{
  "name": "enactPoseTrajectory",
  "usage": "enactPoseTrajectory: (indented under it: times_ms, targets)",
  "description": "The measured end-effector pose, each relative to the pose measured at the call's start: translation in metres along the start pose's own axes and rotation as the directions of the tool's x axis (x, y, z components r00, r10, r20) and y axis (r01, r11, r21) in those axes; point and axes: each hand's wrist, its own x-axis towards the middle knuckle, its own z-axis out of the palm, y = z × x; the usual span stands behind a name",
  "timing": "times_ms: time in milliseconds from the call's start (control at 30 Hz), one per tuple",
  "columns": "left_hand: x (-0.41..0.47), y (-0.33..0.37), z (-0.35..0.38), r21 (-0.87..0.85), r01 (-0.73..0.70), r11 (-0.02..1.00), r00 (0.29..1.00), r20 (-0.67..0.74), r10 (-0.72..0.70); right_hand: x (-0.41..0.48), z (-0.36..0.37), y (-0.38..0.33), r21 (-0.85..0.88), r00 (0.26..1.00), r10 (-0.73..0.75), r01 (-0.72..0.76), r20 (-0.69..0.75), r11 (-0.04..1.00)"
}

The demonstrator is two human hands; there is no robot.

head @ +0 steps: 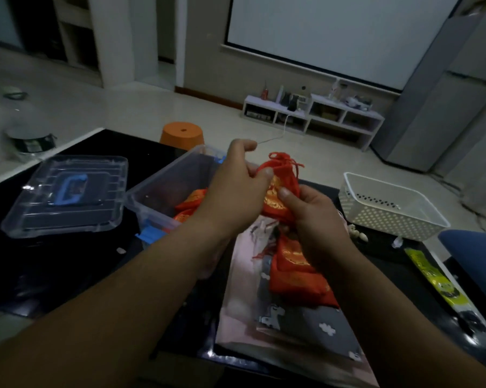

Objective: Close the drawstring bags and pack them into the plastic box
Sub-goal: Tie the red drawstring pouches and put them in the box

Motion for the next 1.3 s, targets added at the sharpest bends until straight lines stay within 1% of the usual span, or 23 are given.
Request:
enactPoseTrajectory:
  times_ms: [67, 133, 200, 233, 267, 300, 333, 367, 467, 633, 733, 800, 867, 933, 1033, 1100, 1167, 1233, 1300]
  targets:
    - [0.009, -0.001, -0.023, 0.012, 0.006, 1.000, 0.994, -0.107, -0.004, 0.019, 0.026, -0.014, -0.088, 0.999, -0.046, 0.046, 0.003, 0.995]
    - [0.021, -0.008, -0.042, 0.026, 0.050, 0.998, 0.981, -0.187, -0.044, 0.041, 0.048, -0.026, -0.164, 0.998, -0.061, 0.059, -0.009, 0.985]
    - [0.029, -0.017, -0.057, 0.056, 0.096, 0.994, 0.971, -0.224, -0.082, 0.064, 0.067, -0.032, -0.224, 0.999, -0.042, 0.035, -0.026, 0.974]
    - [0.032, -0.021, -0.063, 0.086, 0.111, 0.990, 0.968, -0.235, -0.088, 0.075, 0.073, -0.031, -0.308, 0.998, -0.045, 0.028, -0.047, 0.951]
    - [0.034, -0.025, -0.067, 0.122, 0.122, 0.985, 0.968, -0.234, -0.091, 0.082, 0.075, -0.030, -0.440, 0.995, -0.064, 0.021, -0.083, 0.898]
    - [0.036, -0.028, -0.069, 0.162, 0.132, 0.978, 0.971, -0.220, -0.094, 0.087, 0.074, -0.027, -0.570, 0.987, -0.089, -0.002, -0.131, 0.822]
    - [0.037, -0.030, -0.070, 0.208, 0.139, 0.968, 0.975, -0.200, -0.097, 0.086, 0.070, -0.024, -0.649, 0.979, -0.111, -0.027, -0.170, 0.760]
    - [0.037, -0.031, -0.069, 0.240, 0.141, 0.960, 0.980, -0.173, -0.101, 0.083, 0.063, -0.020, -0.682, 0.973, -0.129, -0.039, -0.194, 0.730]
    - [0.037, -0.030, -0.060, 0.257, 0.119, 0.959, 0.990, -0.106, -0.094, 0.065, 0.044, -0.010, -0.671, 0.974, -0.133, -0.023, -0.181, 0.741]
    - [0.022, -0.007, -0.027, 0.312, 0.015, 0.950, 1.000, -0.025, -0.007, 0.042, 0.013, 0.000, -0.593, 0.971, -0.171, 0.041, -0.165, 0.804]
    - [0.001, 0.009, 0.002, 0.285, -0.141, 0.948, 0.989, 0.005, 0.145, 0.025, -0.012, 0.006, -0.555, 0.959, -0.194, 0.049, -0.205, 0.831]
    - [-0.012, 0.011, 0.023, 0.282, -0.209, 0.936, 0.977, 0.087, 0.193, 0.013, -0.033, 0.010, -0.539, 0.955, -0.181, 0.027, -0.234, 0.842]
    - [-0.019, -0.001, 0.044, 0.345, -0.199, 0.918, 0.973, 0.183, 0.142, 0.001, -0.056, 0.018, -0.468, 0.953, -0.114, -0.032, -0.282, 0.883]
    - [-0.022, -0.022, 0.063, 0.420, -0.121, 0.899, 0.971, 0.240, 0.018, -0.009, -0.077, 0.031, -0.414, 0.948, -0.006, -0.133, -0.318, 0.901]
    - [-0.018, -0.053, 0.082, 0.549, 0.022, 0.836, 0.957, 0.232, -0.177, -0.016, -0.094, 0.056, -0.485, 0.948, 0.127, -0.260, -0.290, 0.835]
    - [-0.014, -0.069, 0.087, 0.580, 0.115, 0.807, 0.944, 0.190, -0.270, -0.018, -0.092, 0.063, -0.579, 0.957, 0.167, -0.278, -0.239, 0.766]
    - [-0.008, -0.080, 0.096, 0.587, 0.148, 0.796, 0.936, 0.176, -0.304, -0.018, -0.092, 0.065, -0.629, 0.964, 0.179, -0.264, -0.197, 0.731]
    - [-0.004, -0.089, 0.104, 0.586, 0.143, 0.797, 0.945, 0.159, -0.287, -0.014, -0.091, 0.066, -0.620, 0.968, 0.167, -0.247, -0.185, 0.744]
    - [-0.002, -0.093, 0.110, 0.569, 0.127, 0.812, 0.967, 0.113, -0.230, -0.012, -0.090, 0.066, -0.580, 0.969, 0.155, -0.240, -0.193, 0.778]
